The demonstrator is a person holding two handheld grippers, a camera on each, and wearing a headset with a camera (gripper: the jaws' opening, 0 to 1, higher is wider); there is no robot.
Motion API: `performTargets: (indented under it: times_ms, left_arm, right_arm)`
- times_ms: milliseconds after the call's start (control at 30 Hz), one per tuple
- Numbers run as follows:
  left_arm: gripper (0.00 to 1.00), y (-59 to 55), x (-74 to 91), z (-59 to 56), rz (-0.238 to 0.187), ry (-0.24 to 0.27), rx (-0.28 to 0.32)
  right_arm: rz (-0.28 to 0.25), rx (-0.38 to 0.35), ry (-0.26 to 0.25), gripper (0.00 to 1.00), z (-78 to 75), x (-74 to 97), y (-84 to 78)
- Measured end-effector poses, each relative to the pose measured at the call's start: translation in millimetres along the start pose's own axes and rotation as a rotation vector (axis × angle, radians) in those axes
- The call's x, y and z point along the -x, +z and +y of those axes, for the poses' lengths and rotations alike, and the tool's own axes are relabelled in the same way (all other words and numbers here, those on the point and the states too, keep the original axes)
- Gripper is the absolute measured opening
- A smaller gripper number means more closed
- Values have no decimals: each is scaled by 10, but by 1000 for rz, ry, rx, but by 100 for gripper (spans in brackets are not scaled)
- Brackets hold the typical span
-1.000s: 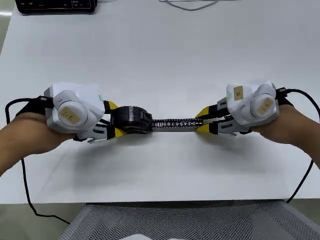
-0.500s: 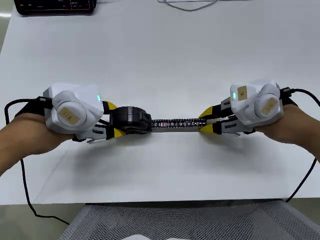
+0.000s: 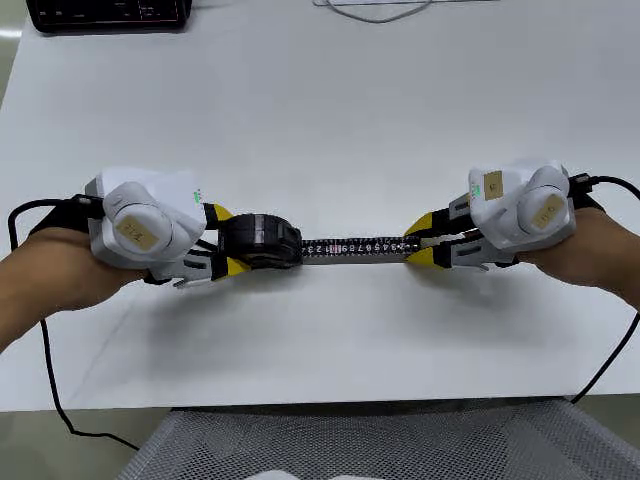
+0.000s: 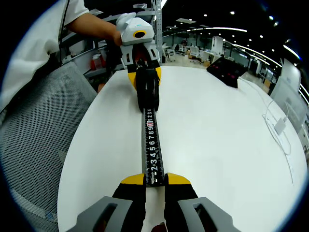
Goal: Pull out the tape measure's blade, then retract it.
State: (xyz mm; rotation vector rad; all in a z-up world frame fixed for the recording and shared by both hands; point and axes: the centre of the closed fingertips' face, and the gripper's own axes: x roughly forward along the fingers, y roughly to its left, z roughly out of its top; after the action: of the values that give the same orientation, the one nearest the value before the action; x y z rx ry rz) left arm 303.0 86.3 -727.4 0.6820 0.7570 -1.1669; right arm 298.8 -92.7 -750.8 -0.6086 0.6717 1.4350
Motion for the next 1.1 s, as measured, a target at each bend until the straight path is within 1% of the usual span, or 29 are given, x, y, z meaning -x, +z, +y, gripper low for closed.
performTargets:
  times_ms: [567, 1100]
  left_arm:
    - [25, -2, 0, 0, 2, 1, 1]
    - [25, -3, 4, -1, 3, 3, -2]
  right_arm:
    - [15, -5, -6, 10, 14, 91, -76]
    - [35, -3, -13, 10, -8, 180, -157]
